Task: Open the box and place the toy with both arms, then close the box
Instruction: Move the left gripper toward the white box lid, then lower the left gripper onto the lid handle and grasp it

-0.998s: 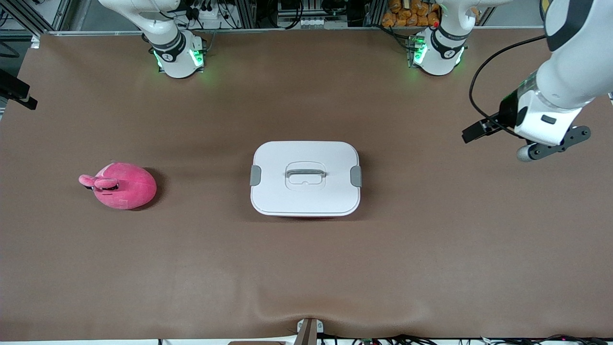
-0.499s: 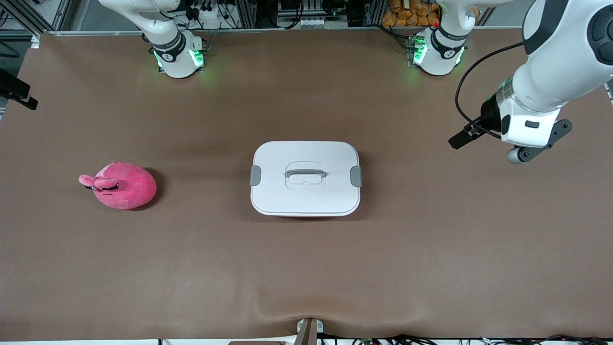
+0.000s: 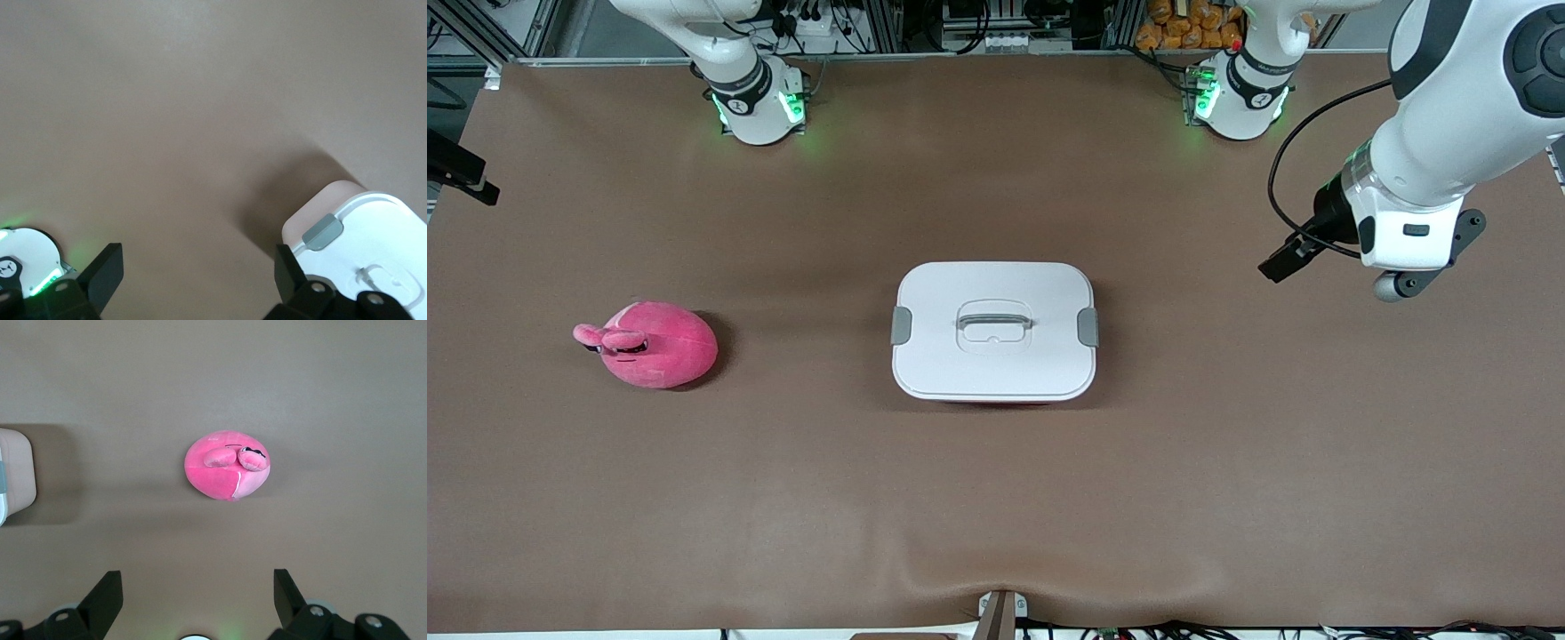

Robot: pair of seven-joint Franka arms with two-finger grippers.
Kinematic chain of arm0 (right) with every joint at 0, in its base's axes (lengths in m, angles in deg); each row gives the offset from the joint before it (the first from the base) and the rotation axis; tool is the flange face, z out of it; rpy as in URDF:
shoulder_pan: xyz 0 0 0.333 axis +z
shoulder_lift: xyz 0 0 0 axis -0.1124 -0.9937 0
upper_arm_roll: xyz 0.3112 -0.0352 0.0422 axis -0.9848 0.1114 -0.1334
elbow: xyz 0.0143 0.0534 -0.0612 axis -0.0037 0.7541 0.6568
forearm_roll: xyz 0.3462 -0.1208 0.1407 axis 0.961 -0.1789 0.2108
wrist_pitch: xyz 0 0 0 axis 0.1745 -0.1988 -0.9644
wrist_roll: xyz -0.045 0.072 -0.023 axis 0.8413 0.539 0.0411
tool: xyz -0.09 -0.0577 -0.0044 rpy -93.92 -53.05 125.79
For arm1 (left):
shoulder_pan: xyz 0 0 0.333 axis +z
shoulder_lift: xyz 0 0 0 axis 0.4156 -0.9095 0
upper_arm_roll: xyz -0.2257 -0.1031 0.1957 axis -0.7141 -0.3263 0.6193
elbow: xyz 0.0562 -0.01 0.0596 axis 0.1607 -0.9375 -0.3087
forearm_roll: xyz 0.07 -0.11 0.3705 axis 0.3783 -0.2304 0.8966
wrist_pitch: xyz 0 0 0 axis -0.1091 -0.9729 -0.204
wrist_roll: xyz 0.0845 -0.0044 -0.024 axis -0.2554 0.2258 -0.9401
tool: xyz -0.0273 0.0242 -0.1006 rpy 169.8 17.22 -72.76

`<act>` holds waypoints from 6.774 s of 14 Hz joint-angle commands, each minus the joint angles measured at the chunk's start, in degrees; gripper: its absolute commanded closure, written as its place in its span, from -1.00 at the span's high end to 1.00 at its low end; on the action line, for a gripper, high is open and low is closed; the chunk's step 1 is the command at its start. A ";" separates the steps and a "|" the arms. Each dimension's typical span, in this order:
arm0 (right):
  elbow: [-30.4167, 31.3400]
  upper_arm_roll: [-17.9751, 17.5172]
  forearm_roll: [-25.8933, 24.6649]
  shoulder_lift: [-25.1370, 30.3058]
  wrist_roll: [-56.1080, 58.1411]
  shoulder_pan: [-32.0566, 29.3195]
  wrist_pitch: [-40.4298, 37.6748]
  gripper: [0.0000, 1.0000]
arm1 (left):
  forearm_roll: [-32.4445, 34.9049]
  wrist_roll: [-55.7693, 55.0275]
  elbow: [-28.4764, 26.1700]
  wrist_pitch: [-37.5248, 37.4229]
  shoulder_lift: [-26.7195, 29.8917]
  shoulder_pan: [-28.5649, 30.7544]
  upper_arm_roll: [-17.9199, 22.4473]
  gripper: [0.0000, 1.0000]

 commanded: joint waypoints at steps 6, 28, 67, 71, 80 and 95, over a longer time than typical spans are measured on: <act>-0.66 -0.52 0.68 -0.34 -0.92 -0.30 -0.01 1.00 | 1.07 -10.80 -0.04 0.35 0.05 -0.70 -0.54 1.00; -1.18 -0.52 0.85 -2.36 -0.92 -0.30 -0.19 1.00 | 1.95 -21.61 -0.04 -0.10 -2.85 -3.16 -0.63 1.00; -1.18 -0.61 1.12 -2.36 -0.83 -0.21 -0.28 1.00 | 6.79 -80.31 11.56 23.89 -28.69 -30.84 0.69 0.94; -1.09 -0.61 1.03 -2.36 -0.83 -0.13 -0.28 1.00 | 6.79 -81.38 11.56 24.34 -30.01 -34.44 4.37 0.82; -0.83 -0.61 1.03 -2.36 -0.83 -0.13 -0.36 1.00 | 6.70 -83.75 11.74 27.59 -31.24 -38.75 7.37 0.57; -0.22 -0.61 0.94 -4.21 -0.57 0.75 -0.54 1.00 | 6.70 -85.07 11.65 28.03 -31.59 -39.28 7.28 -0.53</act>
